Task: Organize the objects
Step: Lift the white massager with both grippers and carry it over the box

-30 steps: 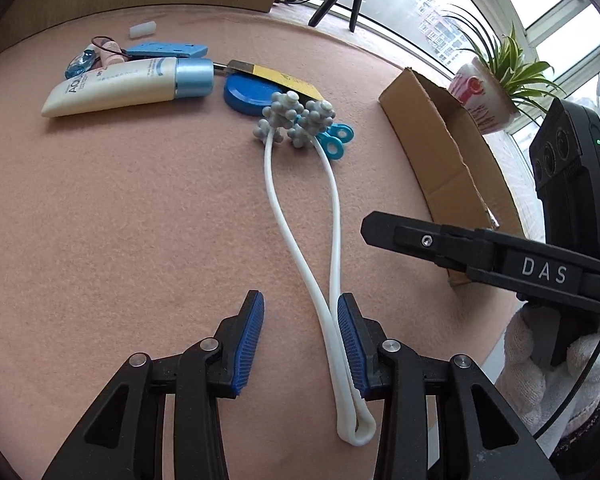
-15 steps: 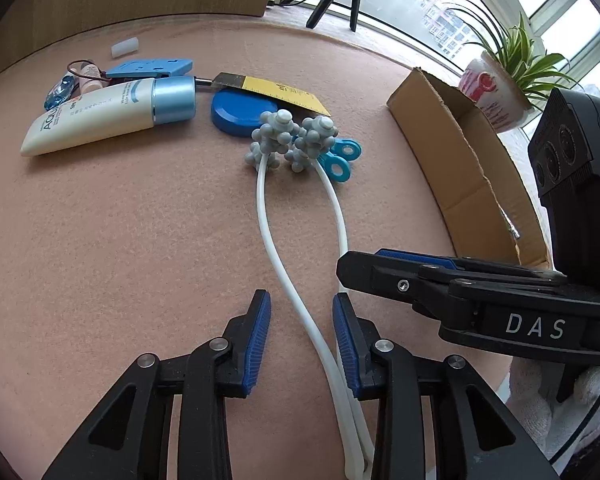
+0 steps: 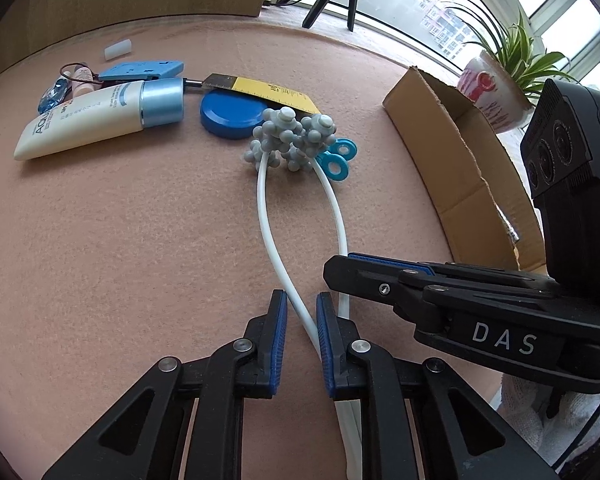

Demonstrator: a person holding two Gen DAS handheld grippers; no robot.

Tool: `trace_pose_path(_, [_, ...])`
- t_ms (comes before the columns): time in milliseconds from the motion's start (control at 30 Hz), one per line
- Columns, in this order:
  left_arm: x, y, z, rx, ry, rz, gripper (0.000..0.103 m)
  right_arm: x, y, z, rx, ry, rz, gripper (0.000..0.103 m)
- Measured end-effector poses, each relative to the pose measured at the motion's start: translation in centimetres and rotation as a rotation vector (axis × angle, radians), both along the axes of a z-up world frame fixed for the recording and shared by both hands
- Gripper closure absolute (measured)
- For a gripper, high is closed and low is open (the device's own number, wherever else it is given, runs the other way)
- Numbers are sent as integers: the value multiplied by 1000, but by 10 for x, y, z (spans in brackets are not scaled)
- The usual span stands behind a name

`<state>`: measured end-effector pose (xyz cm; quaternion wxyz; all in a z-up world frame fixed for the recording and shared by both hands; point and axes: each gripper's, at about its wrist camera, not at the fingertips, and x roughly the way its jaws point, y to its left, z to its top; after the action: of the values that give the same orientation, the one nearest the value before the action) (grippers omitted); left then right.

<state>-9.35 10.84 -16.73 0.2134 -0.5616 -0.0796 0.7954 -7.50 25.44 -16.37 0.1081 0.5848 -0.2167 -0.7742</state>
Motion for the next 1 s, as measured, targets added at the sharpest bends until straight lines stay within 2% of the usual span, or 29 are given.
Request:
trace_pose_path(300, [4, 18, 33, 41, 55, -16, 87, 10, 17, 36, 10, 80, -24, 95])
trace_pose_path(533, [-2, 44, 76, 69, 139, -38, 87, 17, 48, 74, 7, 151, -72, 98])
trace_pose_path(733, [-3, 67, 114, 92, 212, -71, 87, 26, 78, 99, -55, 197, -127, 98])
trace_pose_path(1000, [-7, 103, 161, 125, 308, -122, 87, 34, 119, 139, -81, 290, -200, 98])
